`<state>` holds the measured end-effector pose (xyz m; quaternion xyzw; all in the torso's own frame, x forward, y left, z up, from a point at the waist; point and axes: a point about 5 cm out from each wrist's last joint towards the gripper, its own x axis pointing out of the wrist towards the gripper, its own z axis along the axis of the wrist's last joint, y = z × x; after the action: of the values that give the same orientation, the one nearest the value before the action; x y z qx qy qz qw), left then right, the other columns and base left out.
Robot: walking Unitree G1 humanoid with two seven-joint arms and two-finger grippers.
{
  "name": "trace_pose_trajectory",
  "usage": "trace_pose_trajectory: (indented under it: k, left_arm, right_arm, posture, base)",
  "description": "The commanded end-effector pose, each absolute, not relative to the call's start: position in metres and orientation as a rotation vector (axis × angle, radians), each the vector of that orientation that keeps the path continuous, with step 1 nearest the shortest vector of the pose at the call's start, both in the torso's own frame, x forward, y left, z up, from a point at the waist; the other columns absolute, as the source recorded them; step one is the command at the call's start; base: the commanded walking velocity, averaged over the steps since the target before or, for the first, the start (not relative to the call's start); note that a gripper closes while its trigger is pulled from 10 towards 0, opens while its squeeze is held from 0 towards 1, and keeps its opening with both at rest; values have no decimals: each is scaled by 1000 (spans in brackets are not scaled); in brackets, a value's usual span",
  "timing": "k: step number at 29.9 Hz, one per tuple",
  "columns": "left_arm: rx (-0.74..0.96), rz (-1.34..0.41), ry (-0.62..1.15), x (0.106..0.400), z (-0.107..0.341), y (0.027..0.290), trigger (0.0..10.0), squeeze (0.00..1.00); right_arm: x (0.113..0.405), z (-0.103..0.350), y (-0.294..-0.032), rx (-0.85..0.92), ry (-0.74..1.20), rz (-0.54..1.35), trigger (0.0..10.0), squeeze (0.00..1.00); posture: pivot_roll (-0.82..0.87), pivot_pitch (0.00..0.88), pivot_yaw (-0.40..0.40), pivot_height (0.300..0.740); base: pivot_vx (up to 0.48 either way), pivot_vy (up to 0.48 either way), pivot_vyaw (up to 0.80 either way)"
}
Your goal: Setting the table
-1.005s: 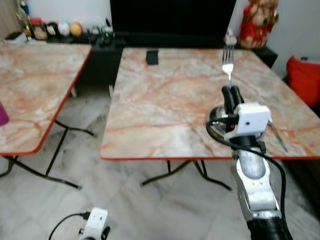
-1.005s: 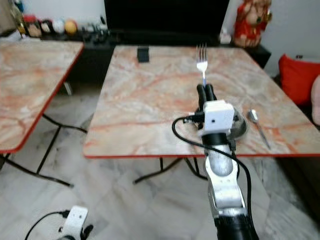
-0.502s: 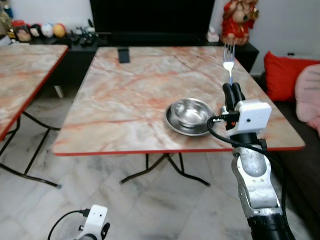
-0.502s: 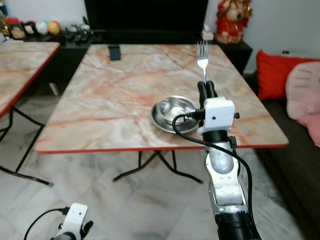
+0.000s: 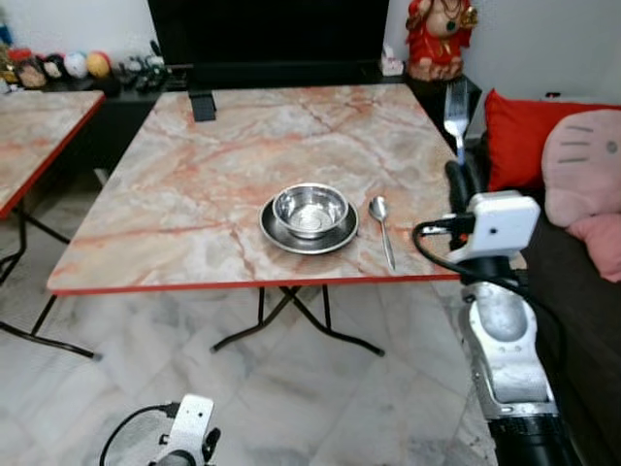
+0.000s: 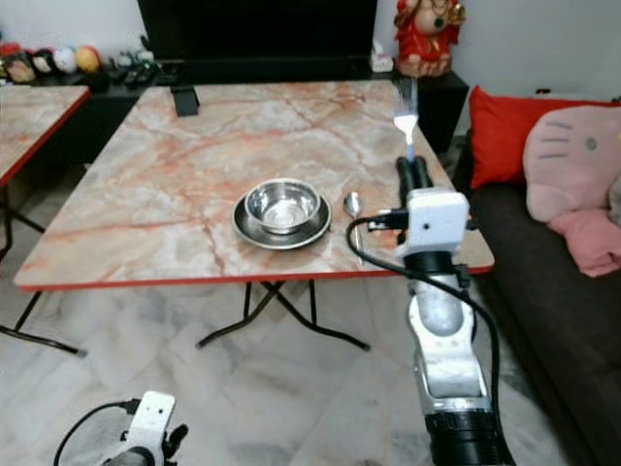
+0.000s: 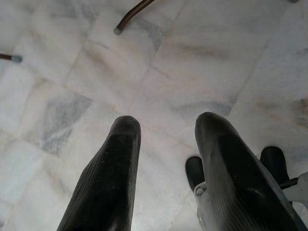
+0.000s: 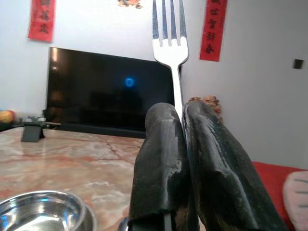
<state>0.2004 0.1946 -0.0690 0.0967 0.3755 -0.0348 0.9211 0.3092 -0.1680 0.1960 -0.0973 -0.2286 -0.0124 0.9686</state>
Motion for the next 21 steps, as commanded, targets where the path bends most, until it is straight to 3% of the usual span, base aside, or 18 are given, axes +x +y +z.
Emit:
trace_pose_trajectory:
  k: [1, 18, 21]
  left_arm:
    - [202, -59, 775, 200, -68, 200, 10000, 0]
    - [209, -52, 785, 199, -69, 202, 10000, 0]
    - [211, -49, 786, 199, -69, 202, 10000, 0]
  right_arm:
    - [310, 199, -163, -189, -471, -12, 10000, 0]
    - [312, 198, -166, -191, -460, -25, 10000, 0]
    - [312, 197, -166, -192, -456, -25, 10000, 0]
  posture:
    - [-35, 0, 3, 740]
    - [-34, 0, 4, 740]
    - [-33, 0, 4, 740]
  base:
    - [0, 0, 0]
    - [0, 0, 0]
    - [249, 0, 0]
